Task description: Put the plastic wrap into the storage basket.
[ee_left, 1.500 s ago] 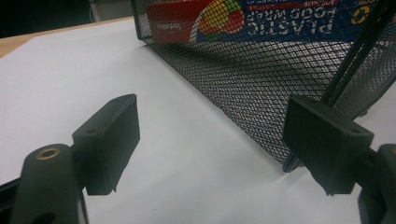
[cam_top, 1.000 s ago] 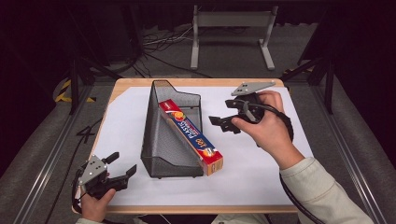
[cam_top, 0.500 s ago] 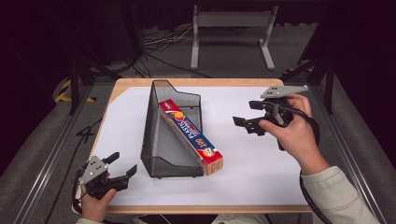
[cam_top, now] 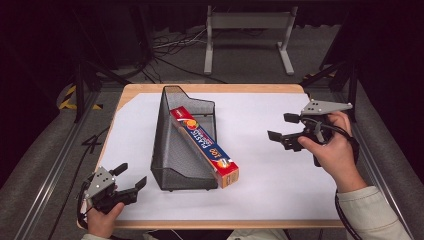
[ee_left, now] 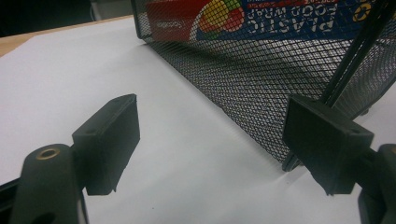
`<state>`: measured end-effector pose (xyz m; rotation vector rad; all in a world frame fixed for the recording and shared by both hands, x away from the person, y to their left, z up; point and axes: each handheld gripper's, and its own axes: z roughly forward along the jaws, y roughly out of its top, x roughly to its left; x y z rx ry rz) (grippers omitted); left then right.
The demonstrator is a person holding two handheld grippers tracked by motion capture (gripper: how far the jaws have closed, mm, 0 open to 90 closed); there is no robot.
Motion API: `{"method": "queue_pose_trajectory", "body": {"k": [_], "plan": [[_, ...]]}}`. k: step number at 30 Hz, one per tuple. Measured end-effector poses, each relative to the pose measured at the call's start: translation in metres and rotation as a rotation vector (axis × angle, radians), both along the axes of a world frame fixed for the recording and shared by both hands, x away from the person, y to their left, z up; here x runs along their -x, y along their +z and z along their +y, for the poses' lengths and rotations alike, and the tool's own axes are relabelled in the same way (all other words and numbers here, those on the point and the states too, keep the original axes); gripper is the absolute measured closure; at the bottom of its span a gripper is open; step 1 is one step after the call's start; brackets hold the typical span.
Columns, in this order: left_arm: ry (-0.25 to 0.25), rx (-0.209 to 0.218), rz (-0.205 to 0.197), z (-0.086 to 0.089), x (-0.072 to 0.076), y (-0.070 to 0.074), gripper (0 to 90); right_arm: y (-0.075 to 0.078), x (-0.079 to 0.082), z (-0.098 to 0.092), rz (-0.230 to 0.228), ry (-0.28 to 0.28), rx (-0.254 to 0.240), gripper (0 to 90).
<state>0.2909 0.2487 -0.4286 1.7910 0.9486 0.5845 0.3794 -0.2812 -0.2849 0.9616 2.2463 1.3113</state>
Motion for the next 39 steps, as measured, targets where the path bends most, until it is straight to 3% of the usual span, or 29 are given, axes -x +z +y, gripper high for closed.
{"method": "queue_pose_trajectory", "body": {"k": [5,12,16,22,27,30,39], "plan": [[0.001,0.002,-0.004,0.000,0.000,0.000,19.9,-0.016,0.003,-0.010,-0.003,0.006,-0.010,14.8],[0.002,0.002,-0.004,0.000,0.000,0.000,19.9,-0.048,0.010,-0.023,0.016,-0.011,0.030,13.7],[0.001,-0.001,-0.002,0.000,0.000,0.000,19.9,-0.059,0.013,-0.028,0.018,-0.011,0.022,13.7],[-0.002,-0.002,-0.002,0.000,0.000,0.000,19.9,-0.074,0.019,-0.036,-0.004,-0.013,0.021,13.6],[-0.002,0.000,-0.006,0.000,0.000,0.001,19.9,-0.092,0.024,-0.041,-0.011,-0.008,-0.015,13.6],[-0.003,-0.002,-0.008,0.000,0.000,0.001,19.8,-0.100,0.025,-0.042,-0.011,-0.011,0.007,13.6],[-0.011,0.001,-0.011,0.000,0.000,0.001,19.8,-0.124,0.029,-0.044,-0.034,-0.043,0.011,14.9]]}}
